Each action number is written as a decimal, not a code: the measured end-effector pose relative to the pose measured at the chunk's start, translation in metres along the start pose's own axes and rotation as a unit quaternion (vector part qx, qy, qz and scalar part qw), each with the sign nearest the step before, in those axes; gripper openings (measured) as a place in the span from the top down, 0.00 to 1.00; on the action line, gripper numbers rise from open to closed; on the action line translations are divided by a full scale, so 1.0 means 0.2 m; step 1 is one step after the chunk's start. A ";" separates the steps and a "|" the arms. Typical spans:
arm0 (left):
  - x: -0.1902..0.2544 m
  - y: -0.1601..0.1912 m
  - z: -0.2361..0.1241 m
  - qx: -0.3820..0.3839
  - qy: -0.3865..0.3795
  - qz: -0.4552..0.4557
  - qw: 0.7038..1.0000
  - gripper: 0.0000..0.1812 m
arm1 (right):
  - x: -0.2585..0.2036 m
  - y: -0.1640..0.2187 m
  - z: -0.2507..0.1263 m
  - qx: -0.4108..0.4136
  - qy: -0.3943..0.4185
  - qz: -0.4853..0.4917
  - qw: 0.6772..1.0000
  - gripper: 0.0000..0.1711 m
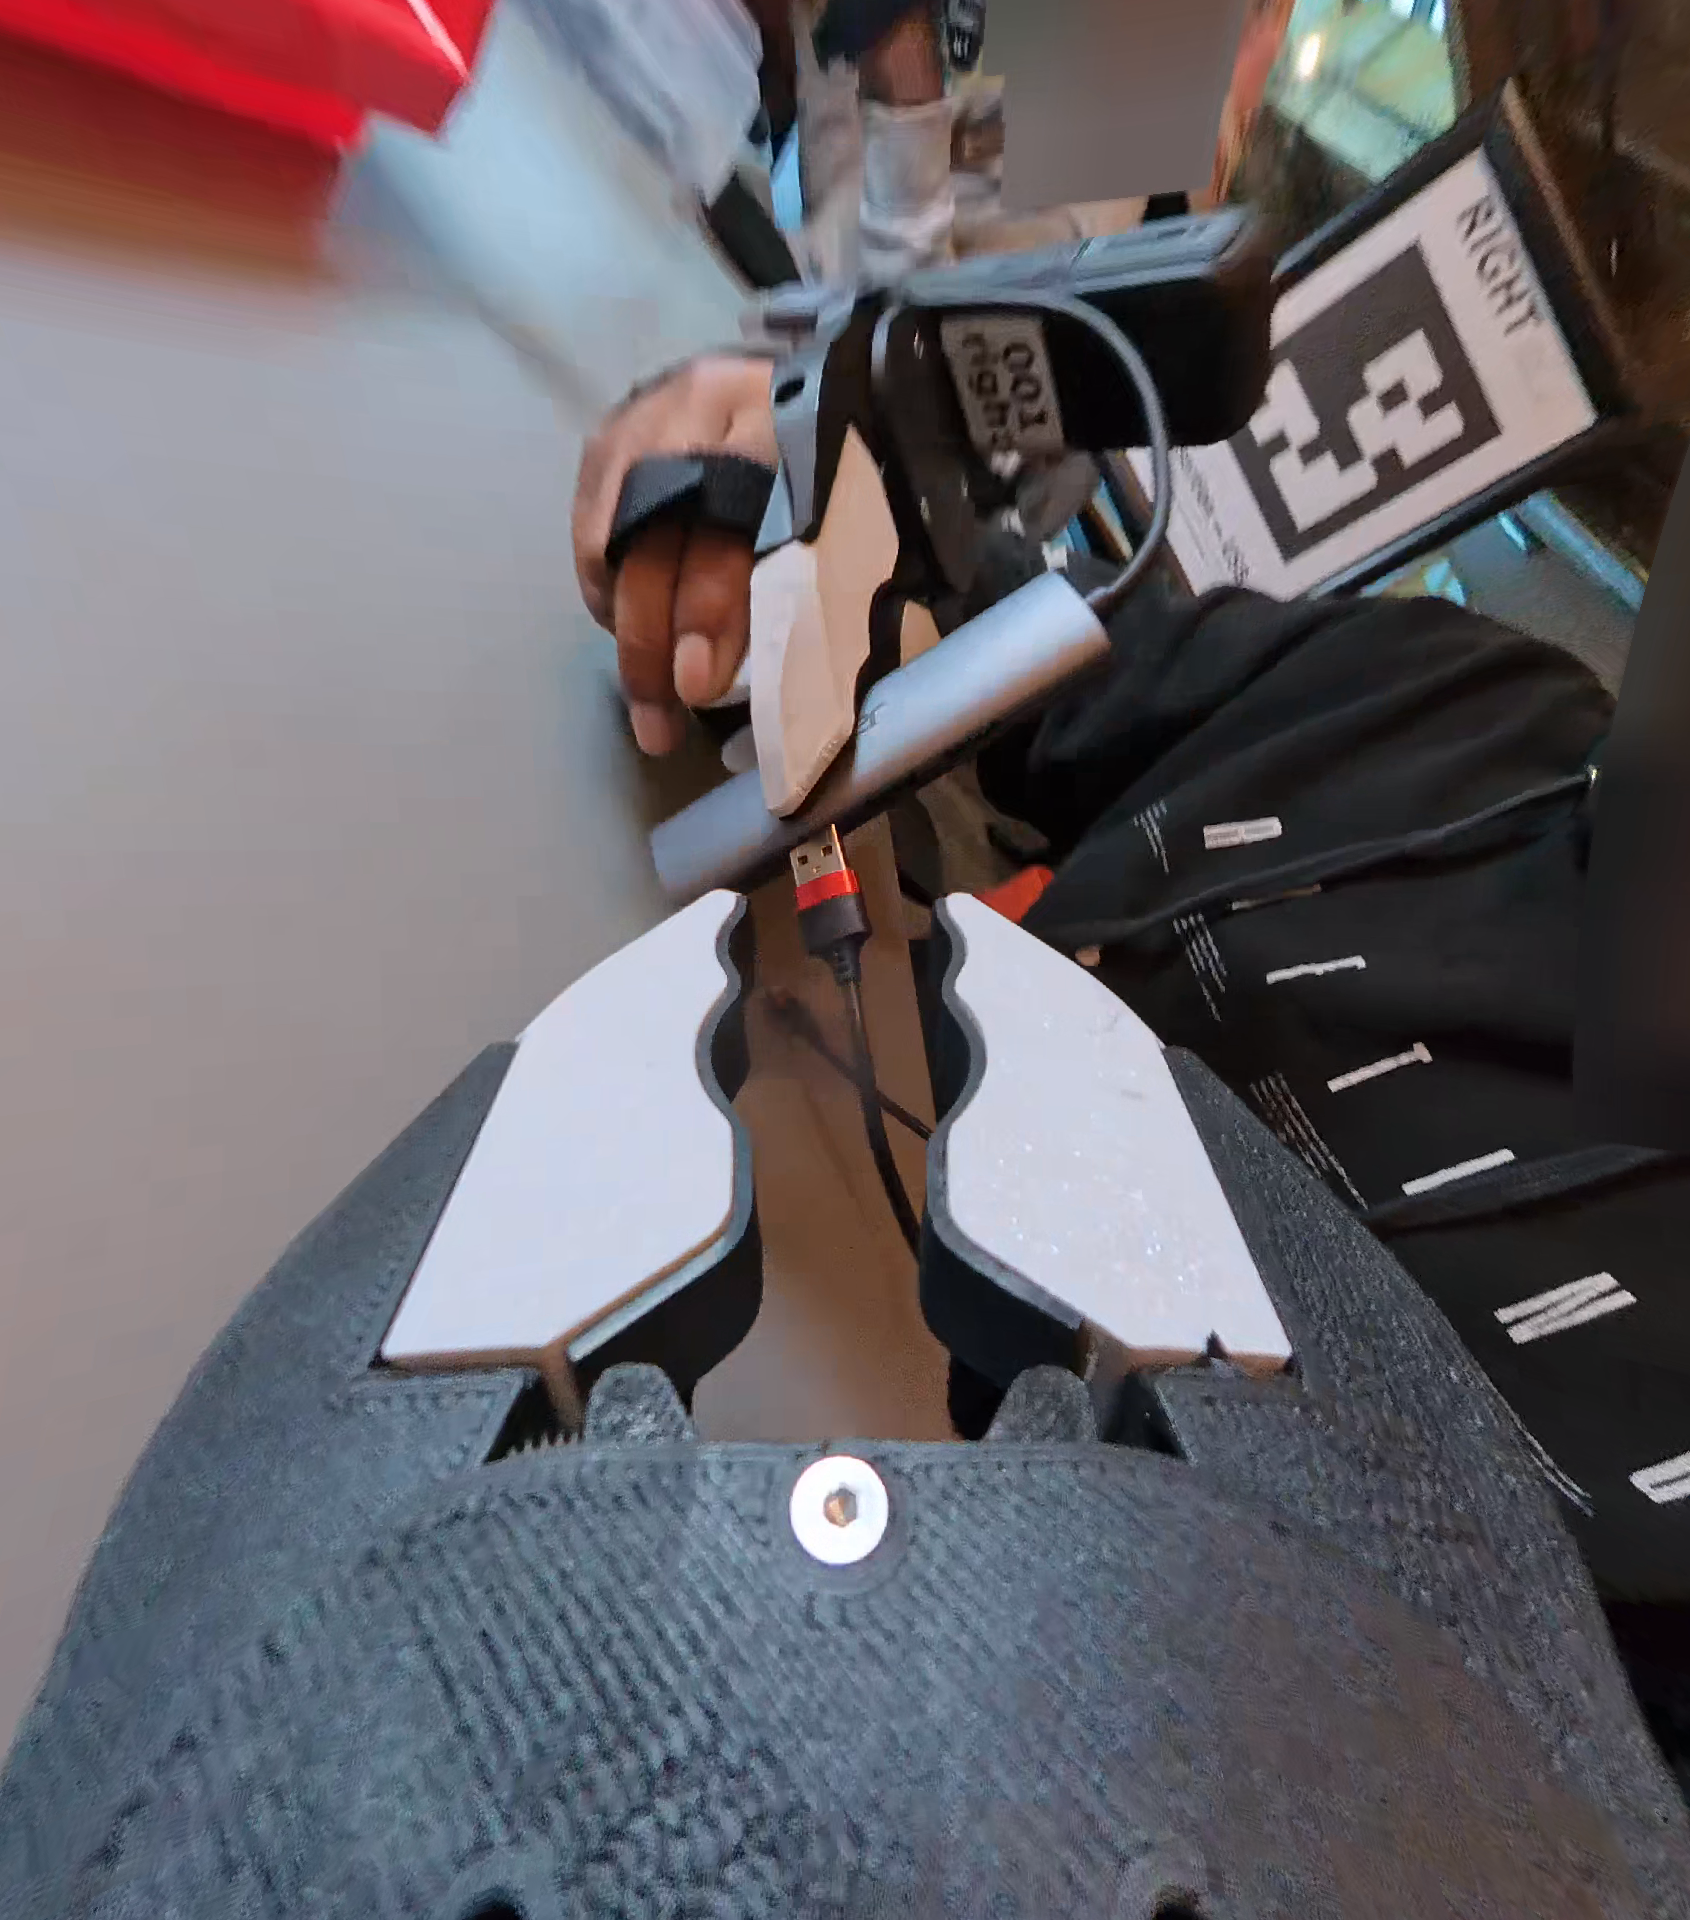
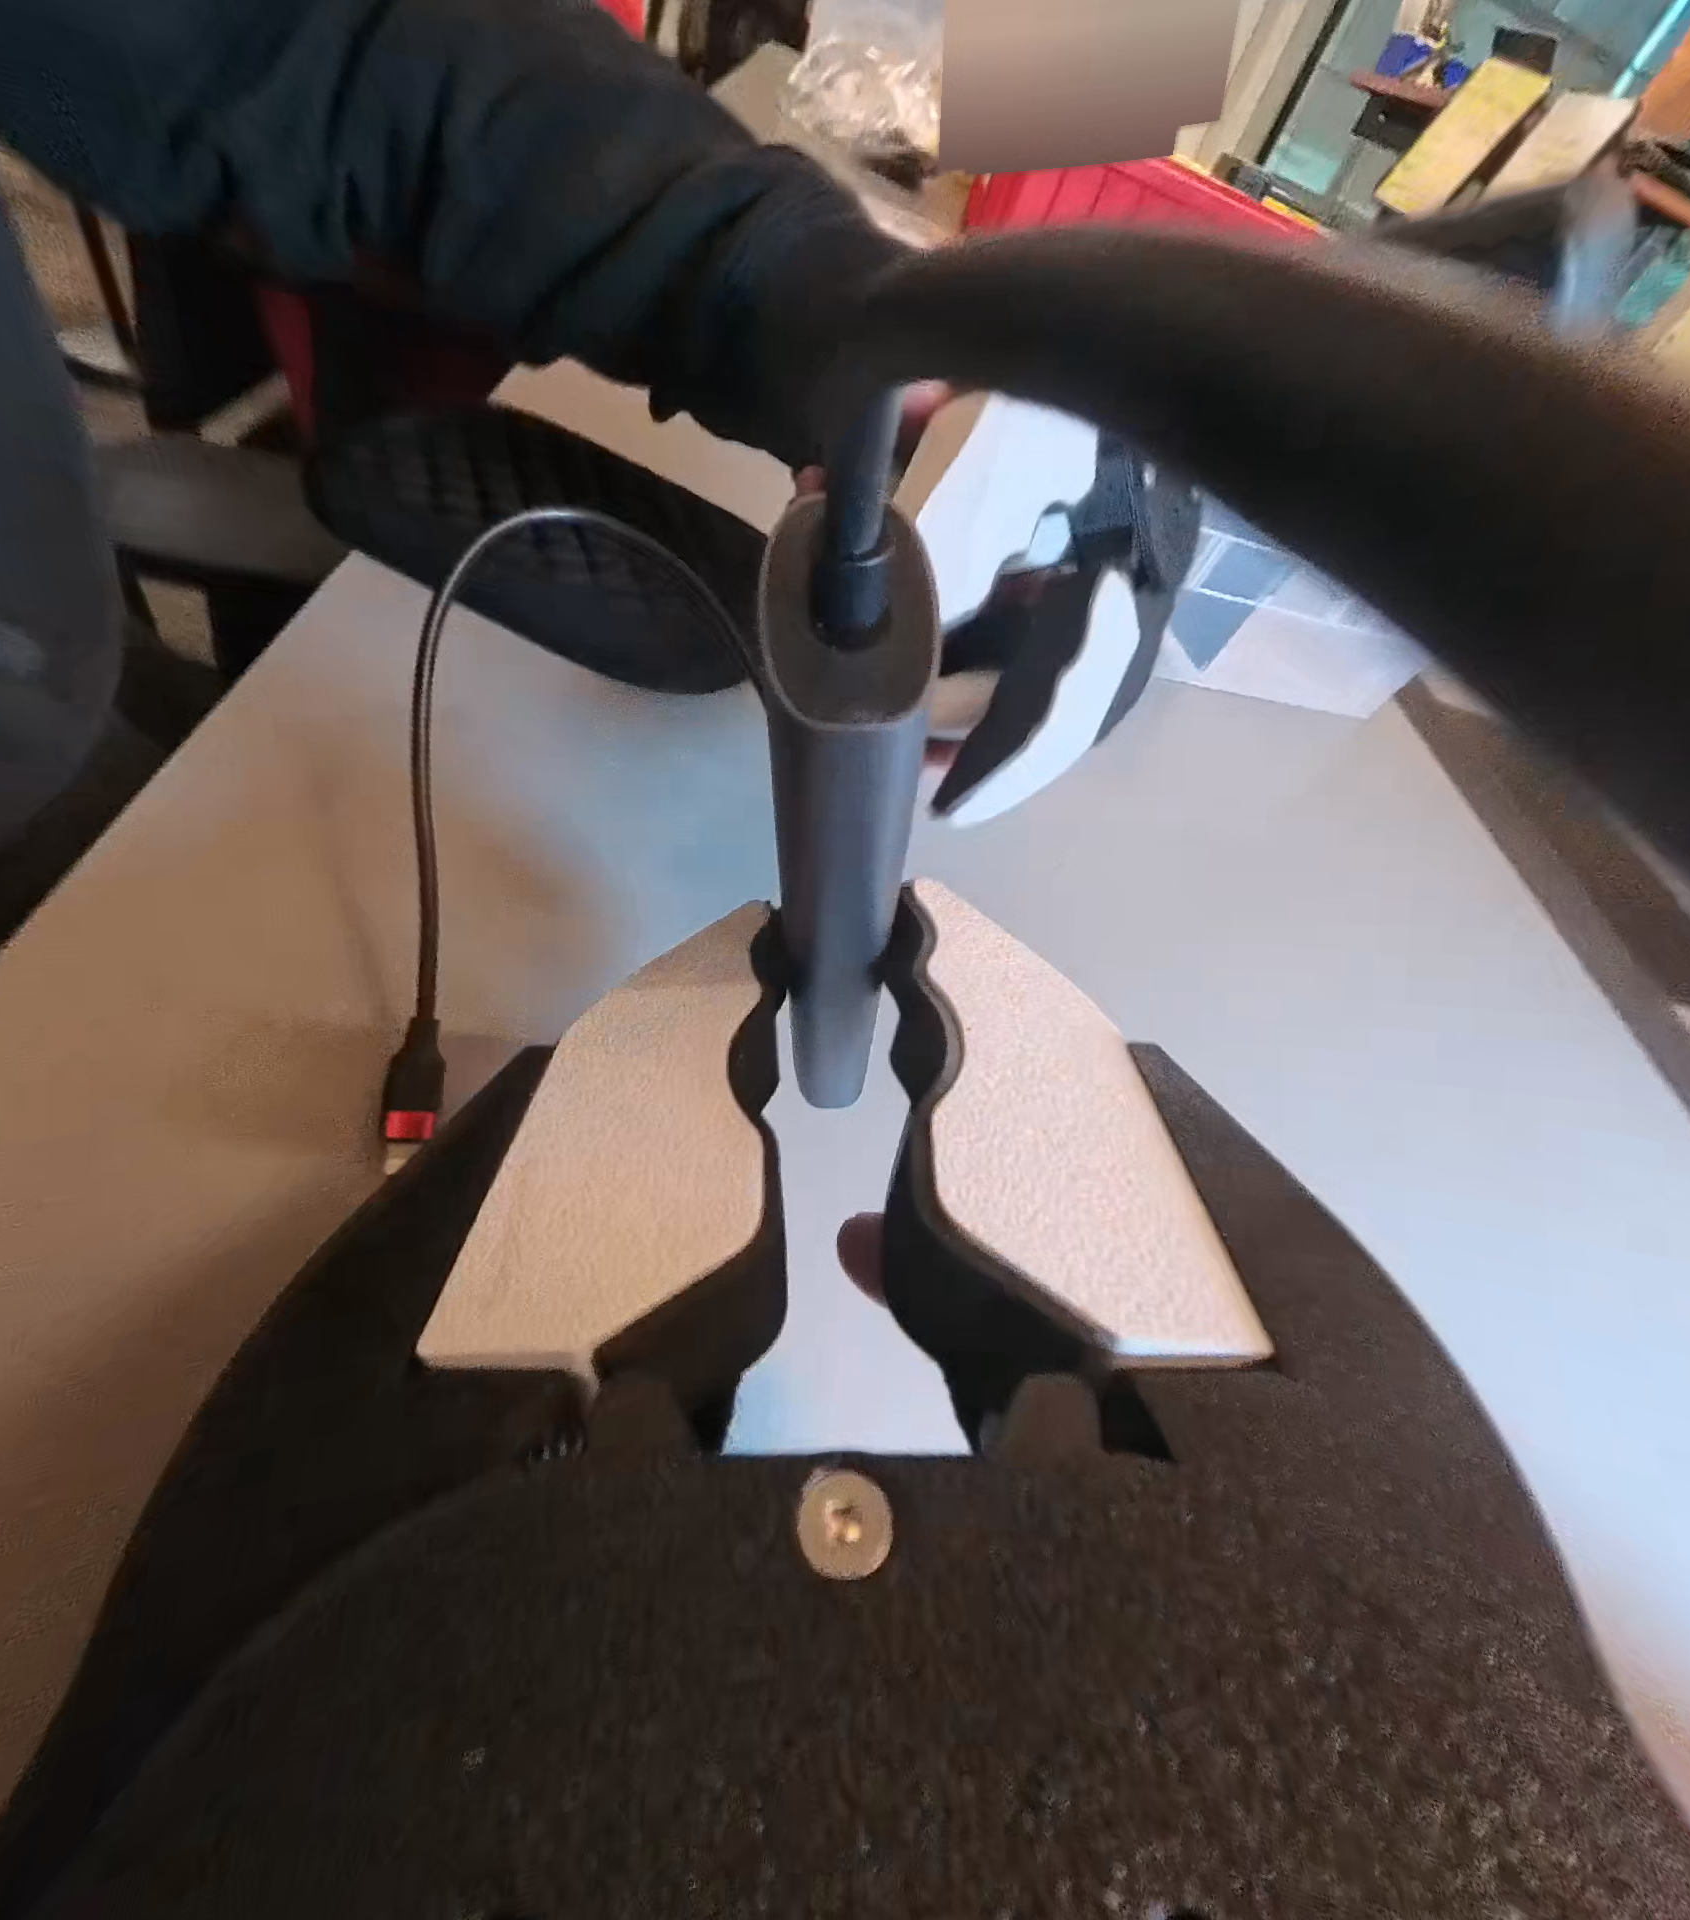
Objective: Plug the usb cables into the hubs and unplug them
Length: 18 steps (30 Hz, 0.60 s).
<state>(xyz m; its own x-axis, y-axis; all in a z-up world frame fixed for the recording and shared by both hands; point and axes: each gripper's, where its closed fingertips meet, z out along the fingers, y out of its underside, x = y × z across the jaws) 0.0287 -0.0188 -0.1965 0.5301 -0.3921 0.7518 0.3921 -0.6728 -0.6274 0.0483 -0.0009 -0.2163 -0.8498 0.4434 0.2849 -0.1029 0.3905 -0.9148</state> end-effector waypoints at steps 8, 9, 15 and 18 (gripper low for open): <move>-0.22 0.10 -0.15 0.037 -0.177 0.166 0.969 0.85 | 0.09 -0.05 -0.05 0.069 -0.011 0.129 0.989 0.90; -0.19 0.10 -0.12 0.047 -0.179 0.190 0.964 0.84 | 0.11 -0.06 -0.06 0.082 -0.009 0.148 0.986 0.89; 0.02 -0.14 0.02 0.158 -0.202 0.290 0.922 0.84 | 0.19 -0.11 -0.10 0.141 -0.004 0.228 0.963 0.89; 0.03 -0.22 0.06 0.169 -0.200 0.300 0.917 0.87 | 0.21 -0.12 -0.11 0.152 -0.001 0.246 0.957 0.89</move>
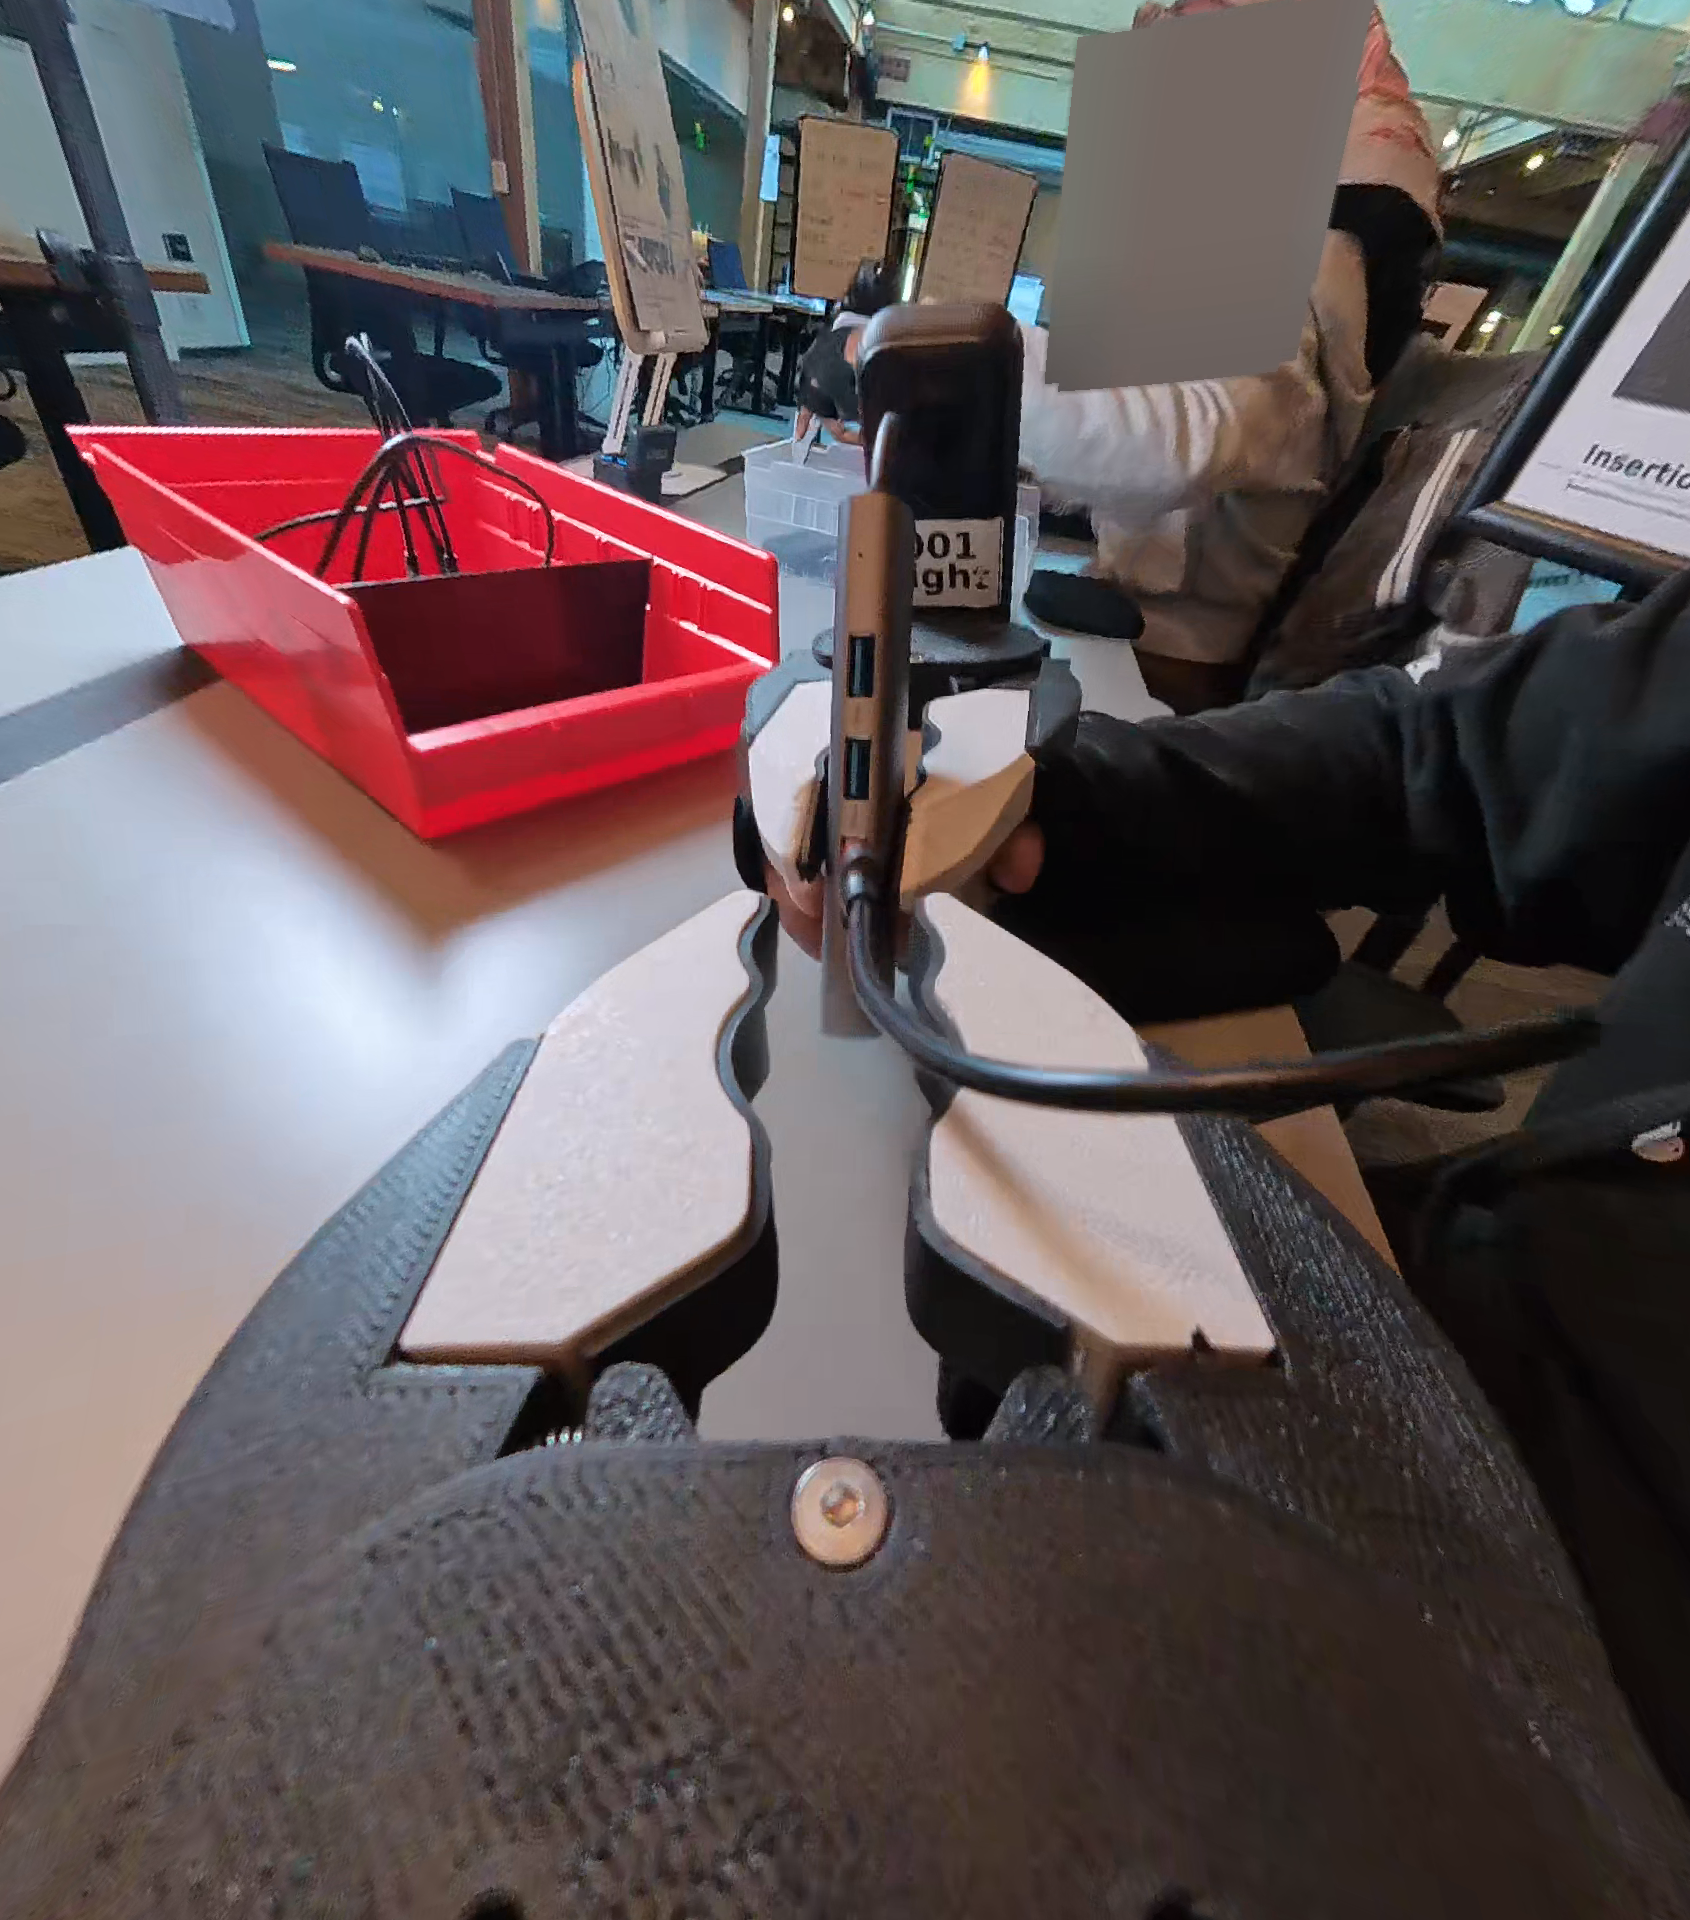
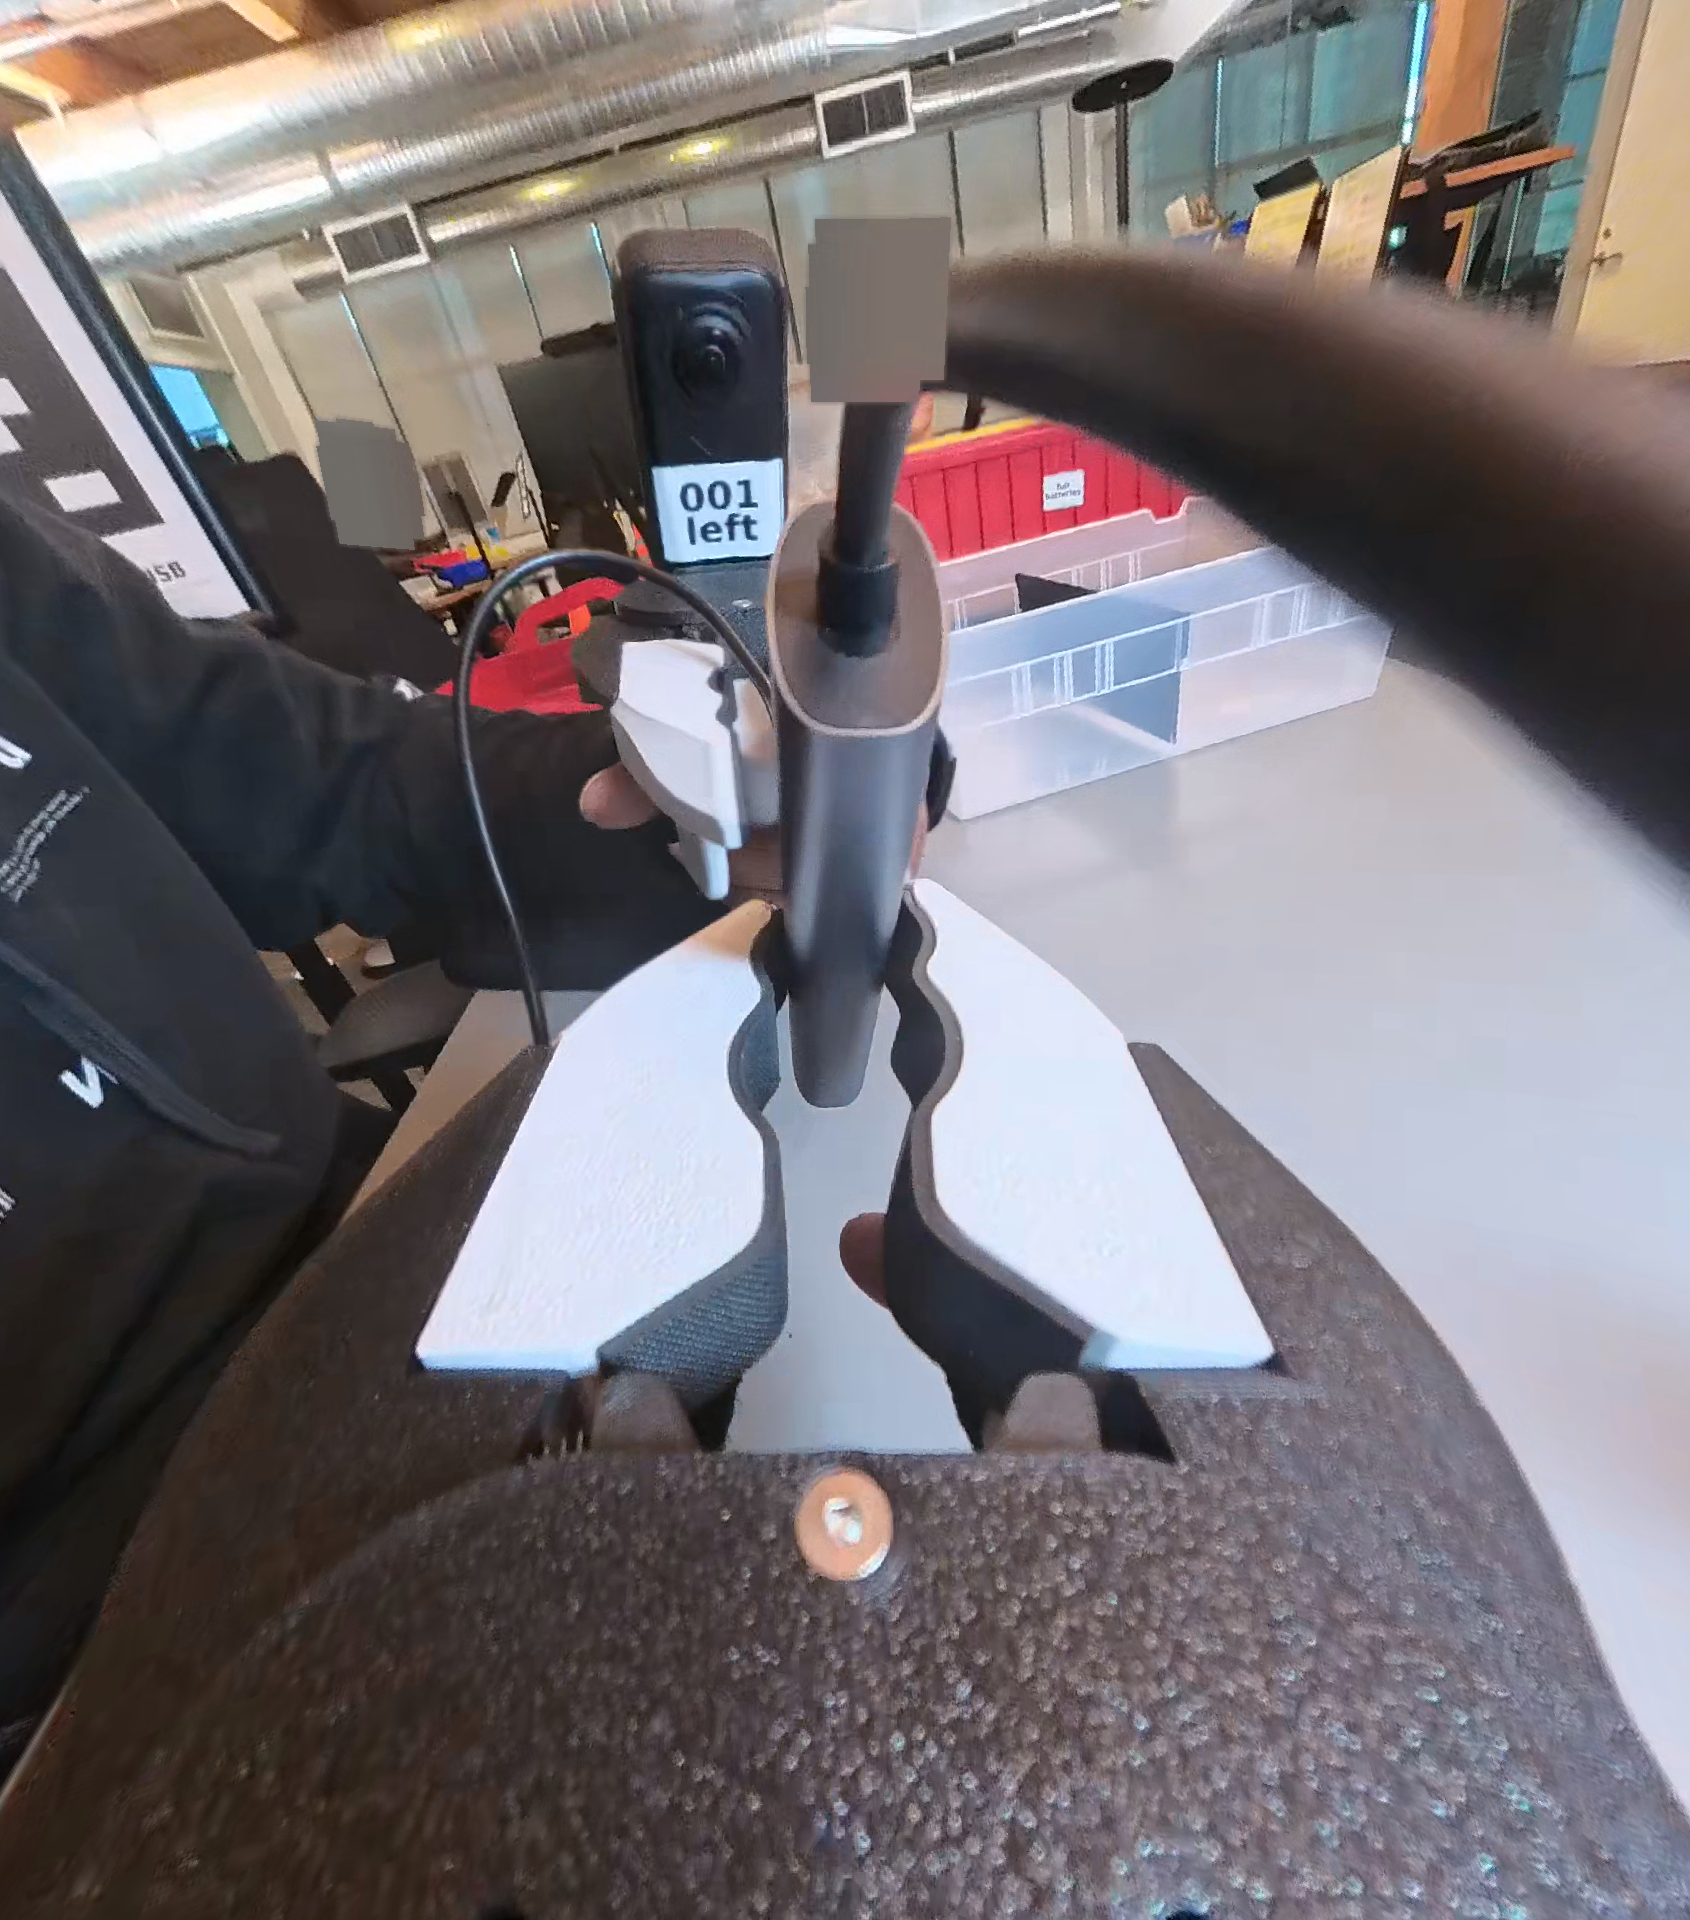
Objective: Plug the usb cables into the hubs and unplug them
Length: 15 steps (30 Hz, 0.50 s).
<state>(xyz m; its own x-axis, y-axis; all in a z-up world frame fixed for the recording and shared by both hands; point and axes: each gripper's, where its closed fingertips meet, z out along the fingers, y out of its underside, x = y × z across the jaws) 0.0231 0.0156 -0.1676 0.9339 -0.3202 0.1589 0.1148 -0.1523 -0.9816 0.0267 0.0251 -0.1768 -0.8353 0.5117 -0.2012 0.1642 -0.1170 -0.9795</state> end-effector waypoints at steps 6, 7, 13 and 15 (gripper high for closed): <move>-0.01 -0.04 0.06 -0.007 0.014 -0.001 1.000 0.96 | 0.01 -0.02 -0.02 0.005 0.005 0.010 1.000 0.89; -0.01 -0.04 0.07 -0.018 0.015 0.001 1.000 0.96 | 0.02 -0.01 -0.03 0.001 0.005 0.008 1.000 0.89; 0.00 -0.04 0.09 -0.041 0.050 -0.044 0.997 0.96 | 0.01 -0.02 -0.04 -0.003 0.003 -0.006 1.000 0.90; 0.04 -0.10 0.08 -0.004 0.090 -0.099 0.991 0.95 | -0.03 -0.02 -0.03 -0.006 -0.016 -0.015 1.000 0.89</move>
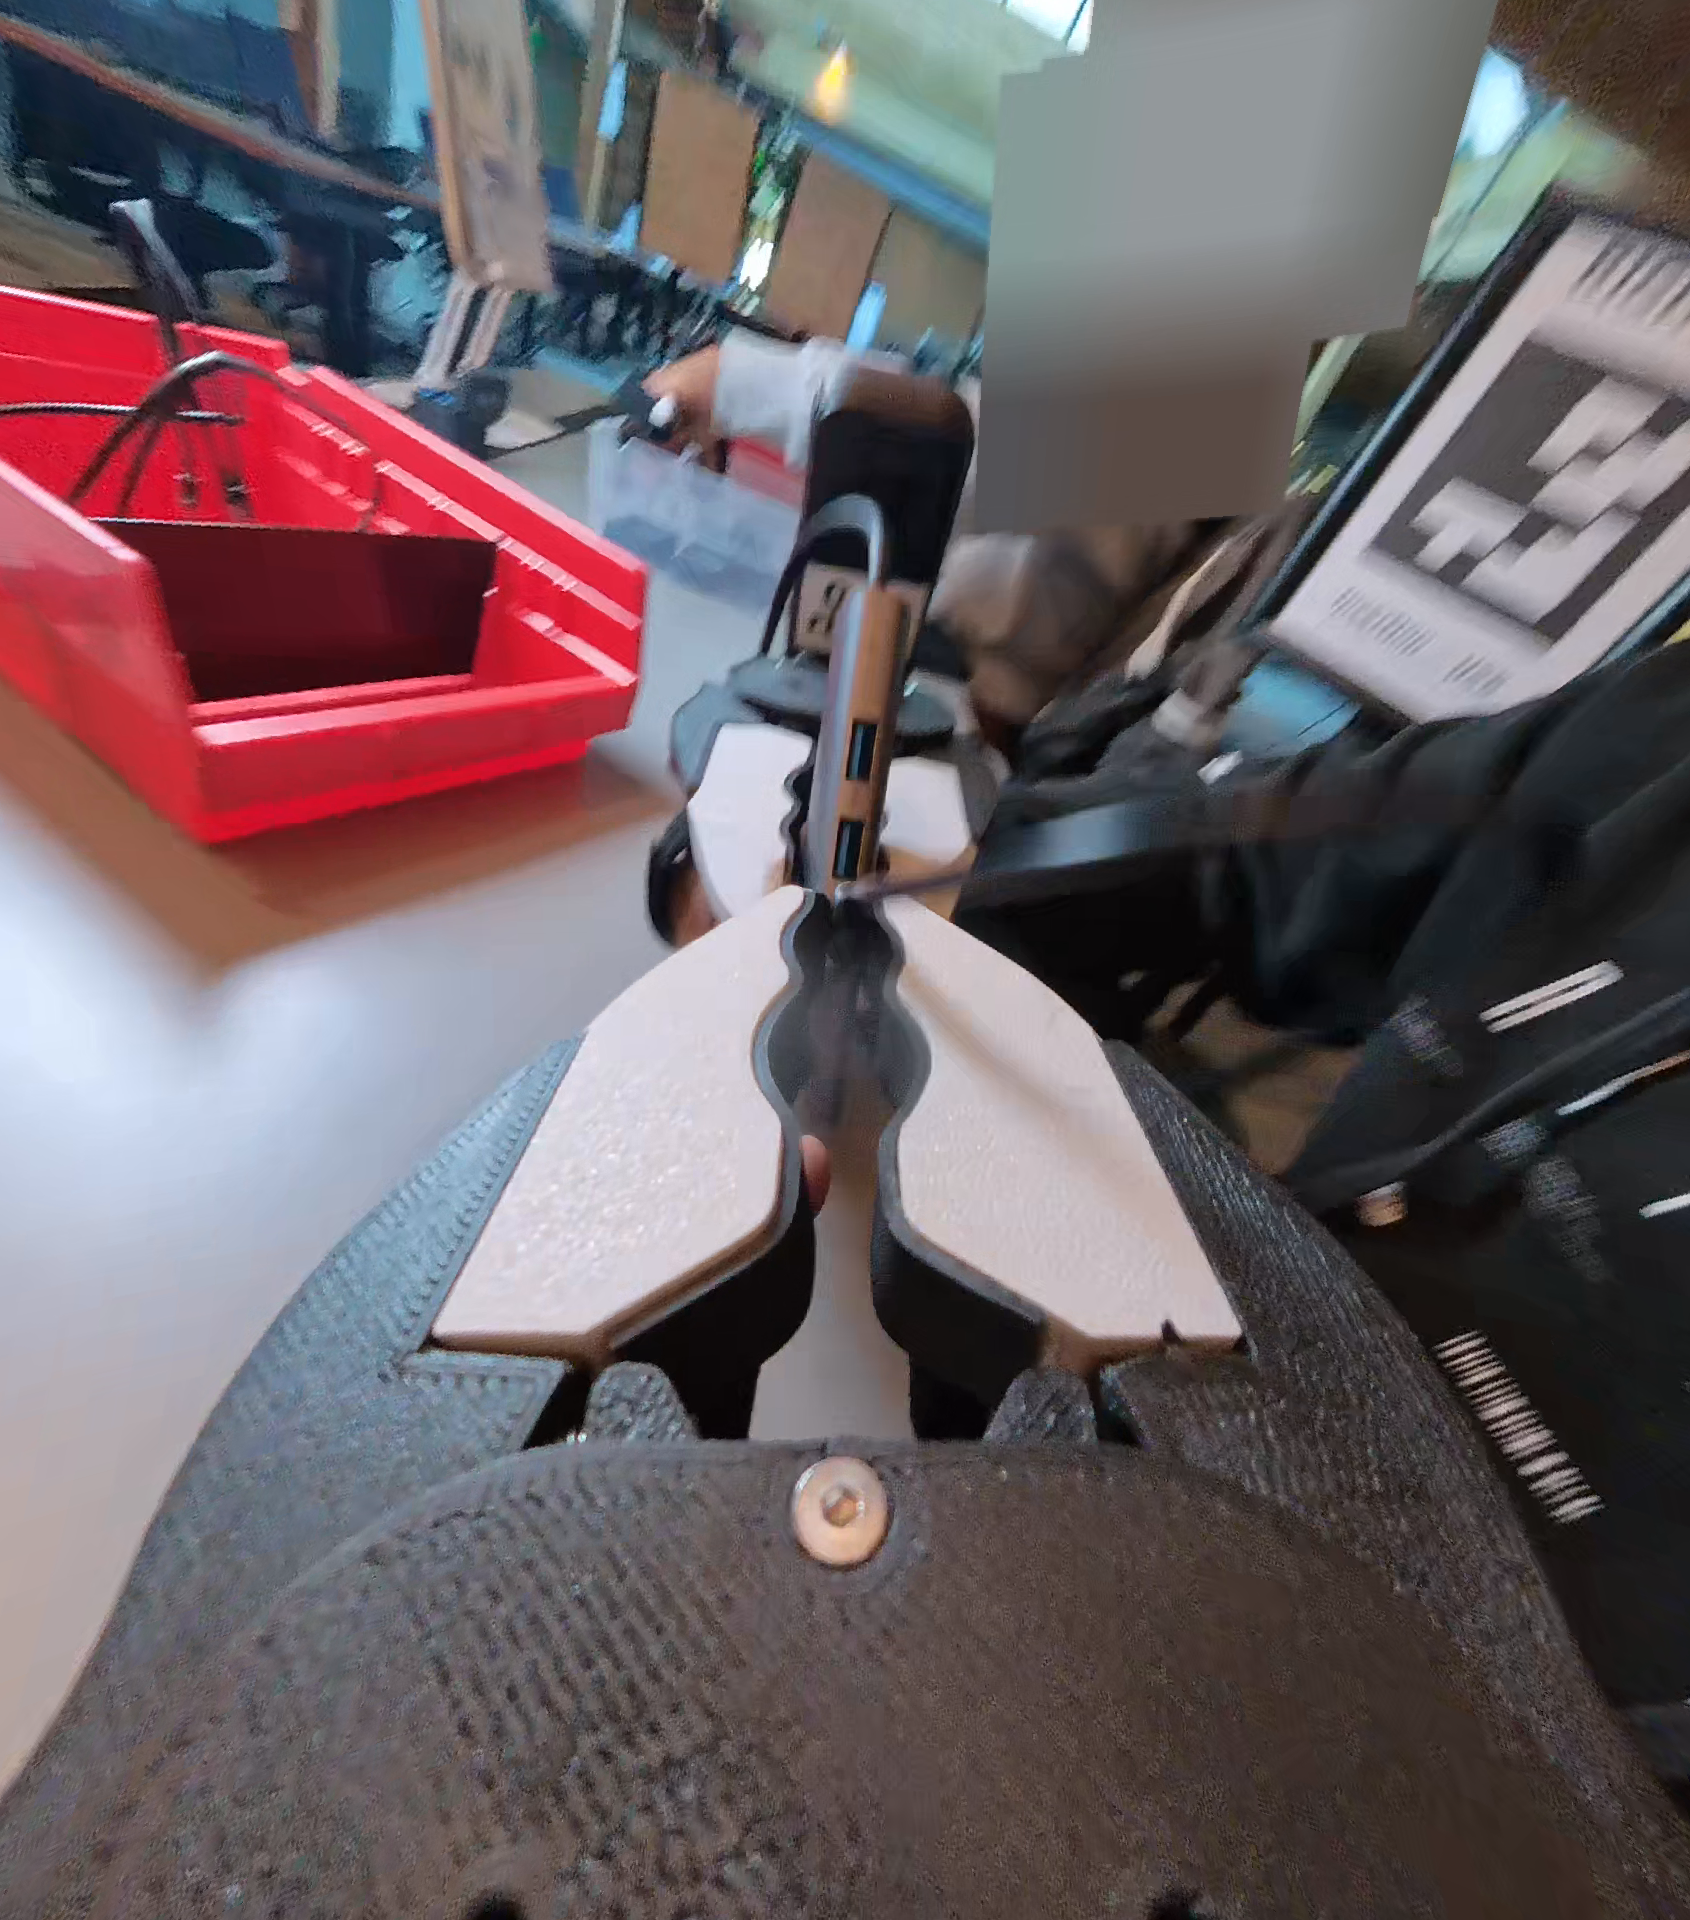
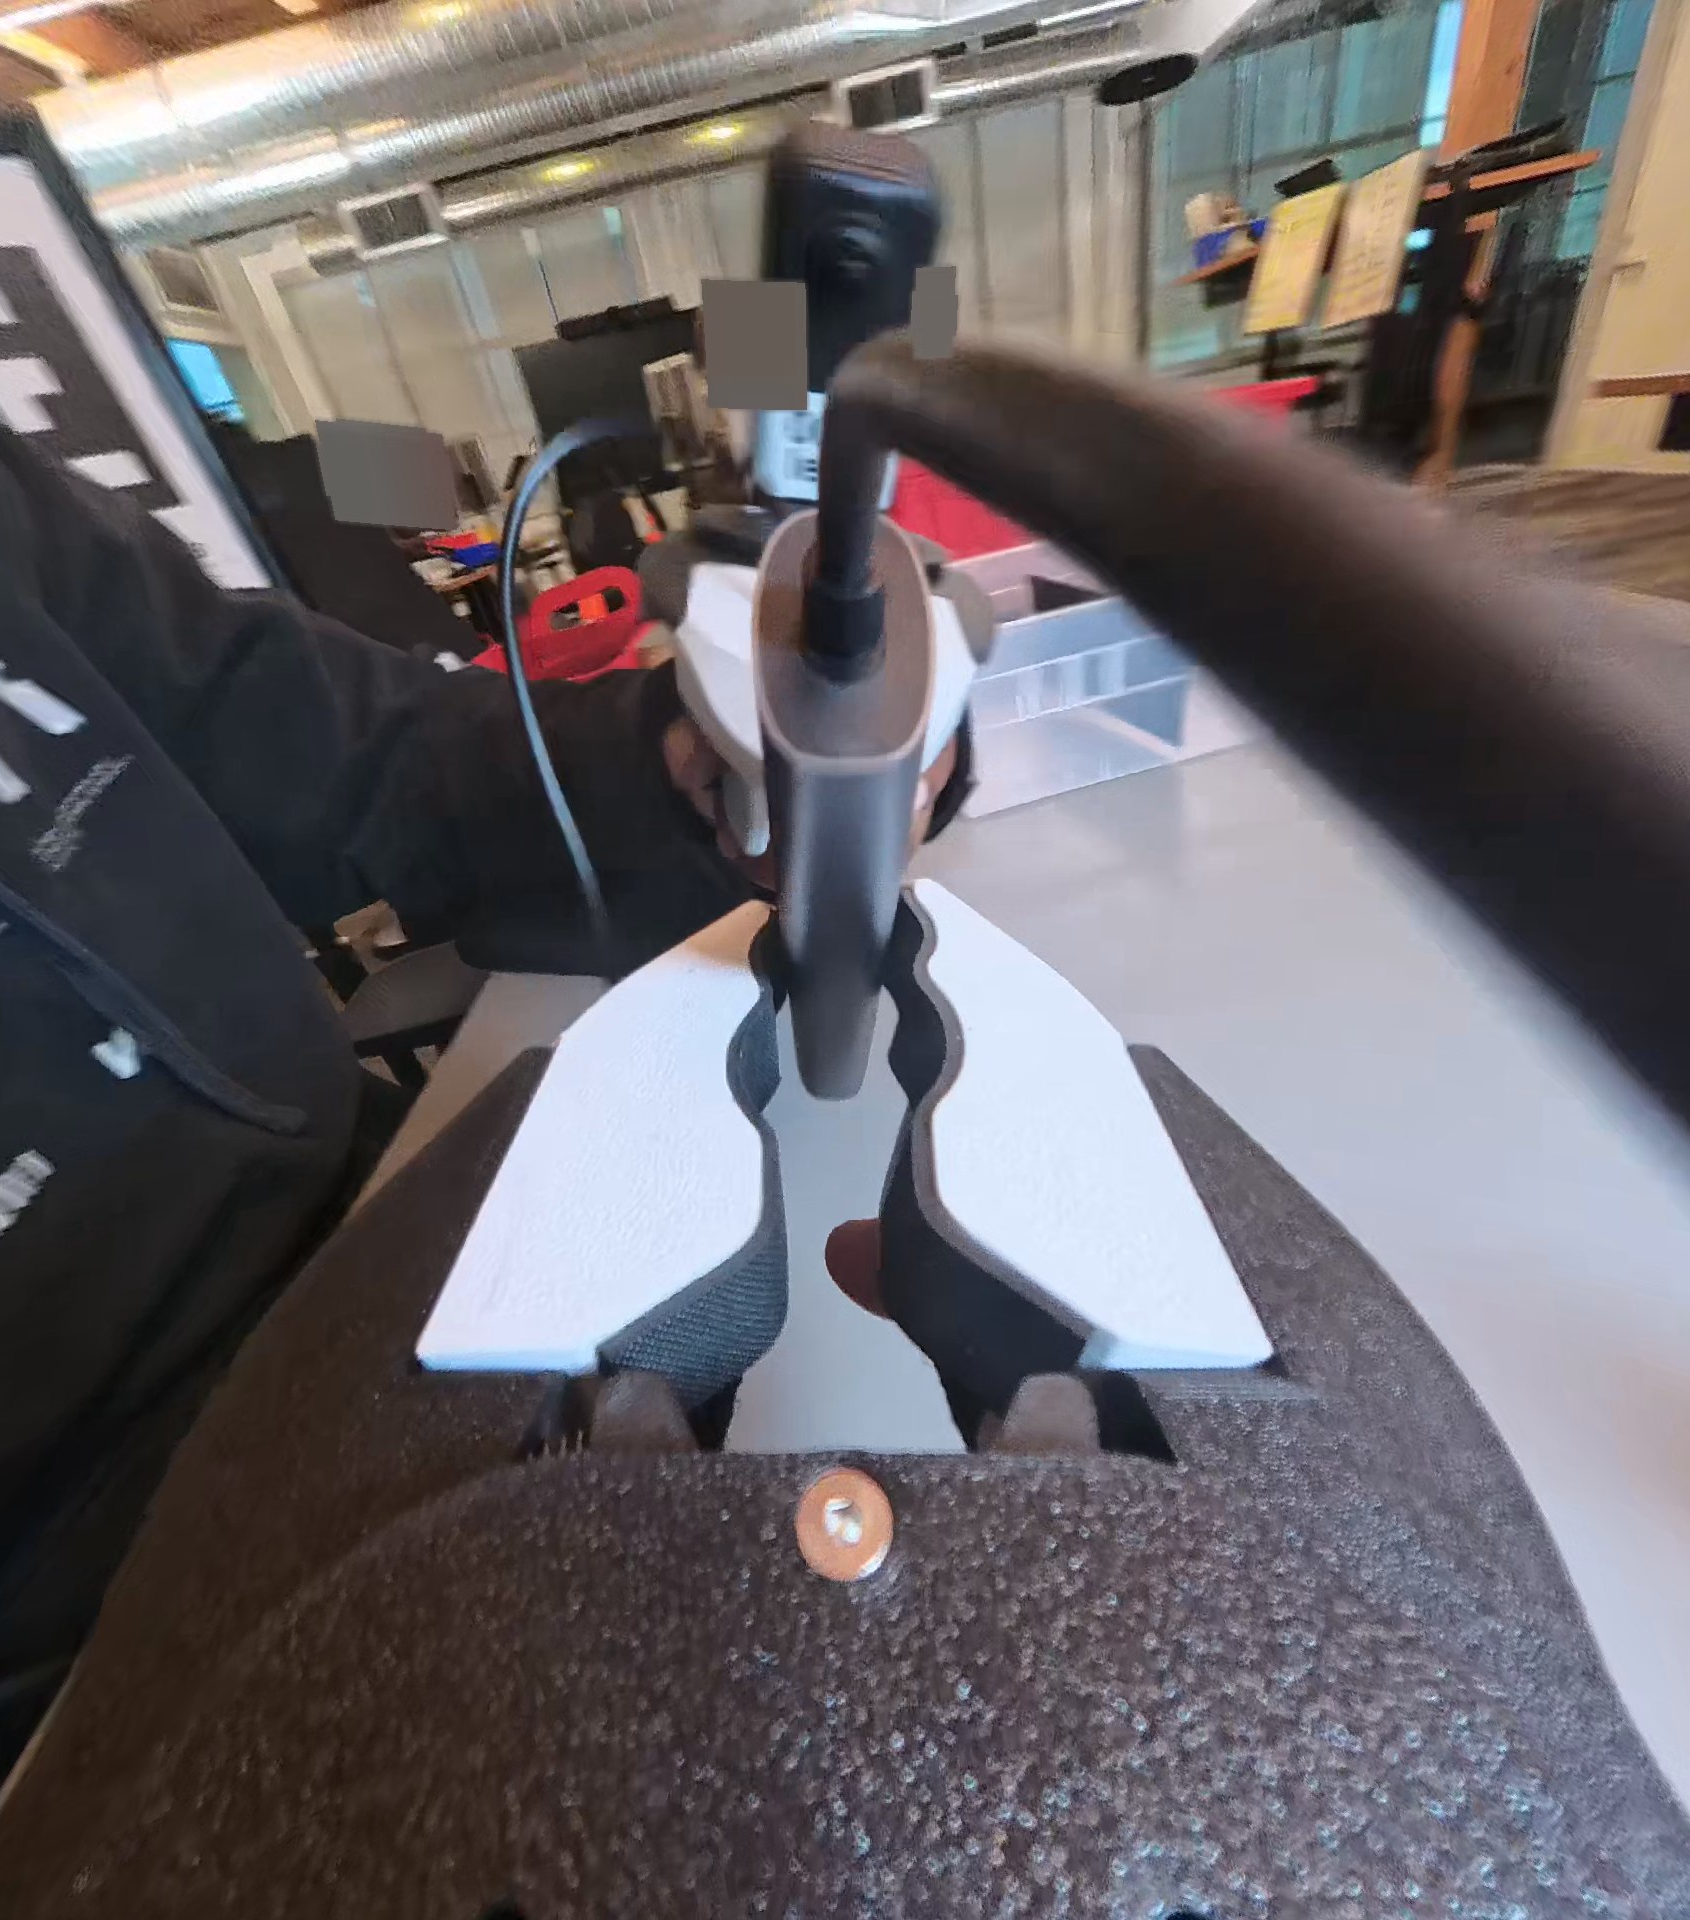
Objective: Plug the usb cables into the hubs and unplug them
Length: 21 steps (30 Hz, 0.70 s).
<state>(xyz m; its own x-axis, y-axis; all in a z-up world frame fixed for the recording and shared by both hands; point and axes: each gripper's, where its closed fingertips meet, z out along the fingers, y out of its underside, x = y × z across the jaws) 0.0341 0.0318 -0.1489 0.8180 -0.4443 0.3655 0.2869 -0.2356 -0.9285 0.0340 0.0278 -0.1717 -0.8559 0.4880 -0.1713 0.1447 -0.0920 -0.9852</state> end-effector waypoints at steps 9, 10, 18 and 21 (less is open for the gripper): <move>0.00 0.03 0.00 -0.055 -0.032 0.096 0.993 0.95 | -0.01 0.05 0.03 -0.040 0.019 -0.021 0.999 0.90; 0.00 0.05 0.00 -0.061 -0.038 0.105 0.992 0.95 | 0.00 0.06 0.03 -0.045 0.021 -0.016 0.999 0.90; -0.03 0.05 -0.03 -0.086 -0.055 0.137 0.985 0.95 | 0.03 0.01 0.02 -0.016 0.043 0.003 0.999 0.93; -0.05 0.09 -0.02 -0.087 -0.060 0.130 0.986 0.95 | 0.04 0.04 0.02 -0.042 0.059 -0.016 0.997 0.90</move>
